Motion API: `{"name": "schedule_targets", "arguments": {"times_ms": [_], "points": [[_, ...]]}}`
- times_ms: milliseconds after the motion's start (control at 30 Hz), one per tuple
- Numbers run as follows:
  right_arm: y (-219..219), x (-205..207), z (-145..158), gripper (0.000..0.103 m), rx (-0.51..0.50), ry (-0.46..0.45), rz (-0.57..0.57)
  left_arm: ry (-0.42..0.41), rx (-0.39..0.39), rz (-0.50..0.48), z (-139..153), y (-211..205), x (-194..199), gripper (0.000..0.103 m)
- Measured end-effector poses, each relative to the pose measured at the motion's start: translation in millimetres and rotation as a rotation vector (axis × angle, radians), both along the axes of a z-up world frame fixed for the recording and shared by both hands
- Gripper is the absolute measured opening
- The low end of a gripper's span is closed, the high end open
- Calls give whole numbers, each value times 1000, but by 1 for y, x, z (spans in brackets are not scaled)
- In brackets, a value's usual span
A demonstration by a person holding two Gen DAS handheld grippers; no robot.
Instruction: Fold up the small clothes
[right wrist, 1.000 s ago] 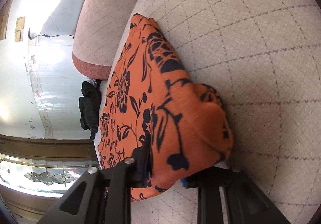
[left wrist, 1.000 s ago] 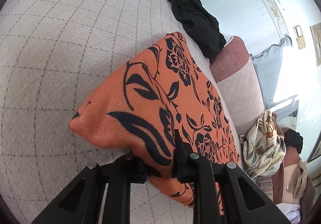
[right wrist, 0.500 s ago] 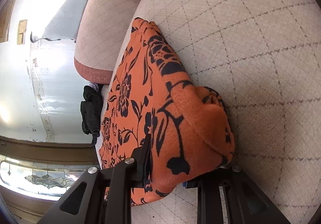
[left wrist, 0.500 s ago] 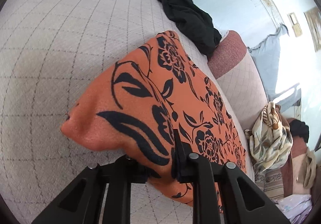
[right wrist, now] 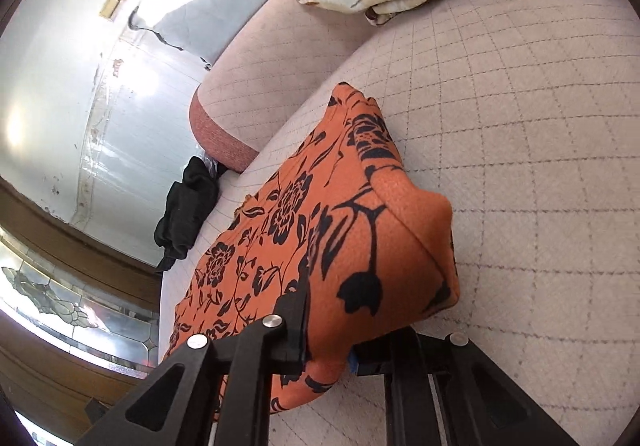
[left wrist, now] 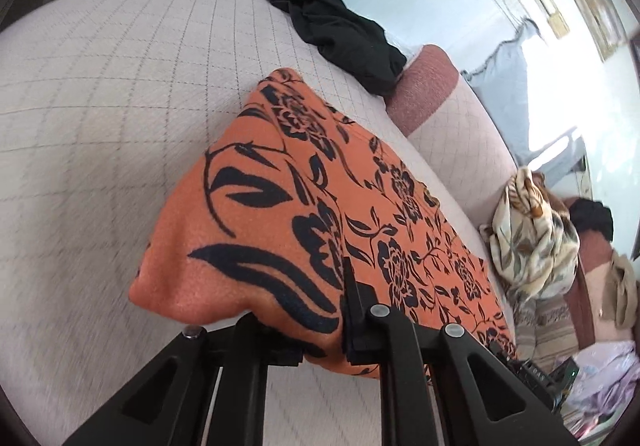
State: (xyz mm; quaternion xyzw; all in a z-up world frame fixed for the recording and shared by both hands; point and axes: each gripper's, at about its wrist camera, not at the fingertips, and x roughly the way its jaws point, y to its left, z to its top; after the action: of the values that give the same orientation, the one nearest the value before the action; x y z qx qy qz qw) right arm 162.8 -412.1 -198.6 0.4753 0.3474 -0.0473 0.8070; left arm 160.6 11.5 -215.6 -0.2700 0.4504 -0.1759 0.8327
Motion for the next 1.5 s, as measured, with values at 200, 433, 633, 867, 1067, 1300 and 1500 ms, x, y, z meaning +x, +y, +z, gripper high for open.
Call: {"name": "schedule_targets", "arguments": {"times_ms": [200,433,633,867,1067,1300,1500], "points": [[4,-33,17,14,-46,-13,11,5,48,-11,11,11,-41,14],[17,-81,20,14,-44,2,14,9,120,-29,21,16,-61,14],[21,-117,19,14,-53,16,21,15,136,-39,21,19,-71,14],[30,-141,15,14,-85,46,42,35,115,-25,10,30,-78,14],[31,-135,-1,14,-77,100,43,92,49,-23,-7,40,-75,15],[12,-140,-18,21,78,118,31,117,11,-30,-10,43,-70,15],[-8,-153,-37,28,282,77,-19,148,-10,-22,-18,45,-70,18]]}}
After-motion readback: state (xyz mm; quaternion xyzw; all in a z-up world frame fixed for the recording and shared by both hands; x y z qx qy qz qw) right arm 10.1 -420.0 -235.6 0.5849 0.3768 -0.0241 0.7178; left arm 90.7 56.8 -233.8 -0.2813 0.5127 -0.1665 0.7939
